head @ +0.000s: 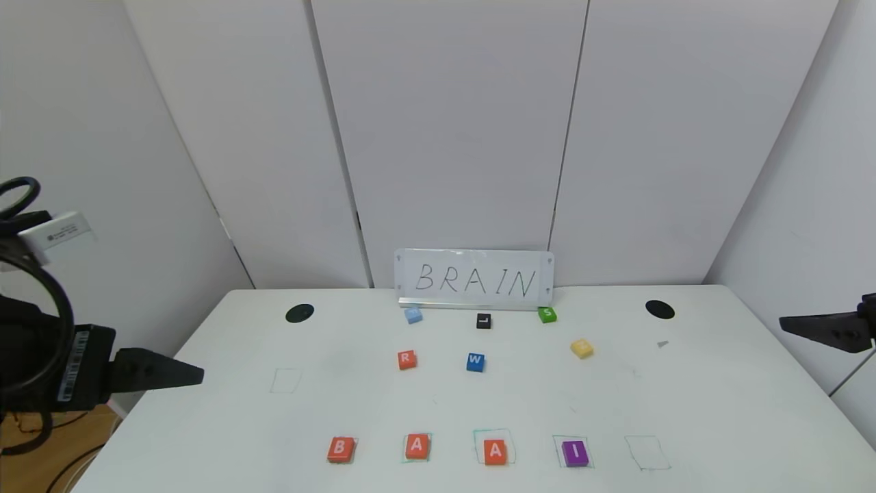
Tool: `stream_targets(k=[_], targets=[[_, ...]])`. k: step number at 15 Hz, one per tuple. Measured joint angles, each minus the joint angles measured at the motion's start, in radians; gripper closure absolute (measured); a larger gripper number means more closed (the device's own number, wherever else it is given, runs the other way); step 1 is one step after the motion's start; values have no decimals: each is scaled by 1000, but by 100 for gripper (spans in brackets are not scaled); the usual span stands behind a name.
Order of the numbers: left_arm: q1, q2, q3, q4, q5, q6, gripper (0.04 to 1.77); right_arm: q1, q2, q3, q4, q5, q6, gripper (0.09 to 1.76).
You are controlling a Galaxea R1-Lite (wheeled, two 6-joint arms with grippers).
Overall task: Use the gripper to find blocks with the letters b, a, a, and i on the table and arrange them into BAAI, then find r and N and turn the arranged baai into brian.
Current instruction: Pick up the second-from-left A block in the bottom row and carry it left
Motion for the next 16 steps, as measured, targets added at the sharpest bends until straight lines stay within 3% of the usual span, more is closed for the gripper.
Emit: stream_targets(k=[4, 10, 16], targets=[[-169, 130, -93, 60, 48, -190, 9, 11, -10, 2, 3, 0, 0, 14], [-350, 289, -127, 56, 84, -329, 9, 48, -27, 9, 4, -1, 0, 14], [-497, 446, -135, -34, 174, -460, 9, 72, -39, 20, 2, -4, 1, 14]])
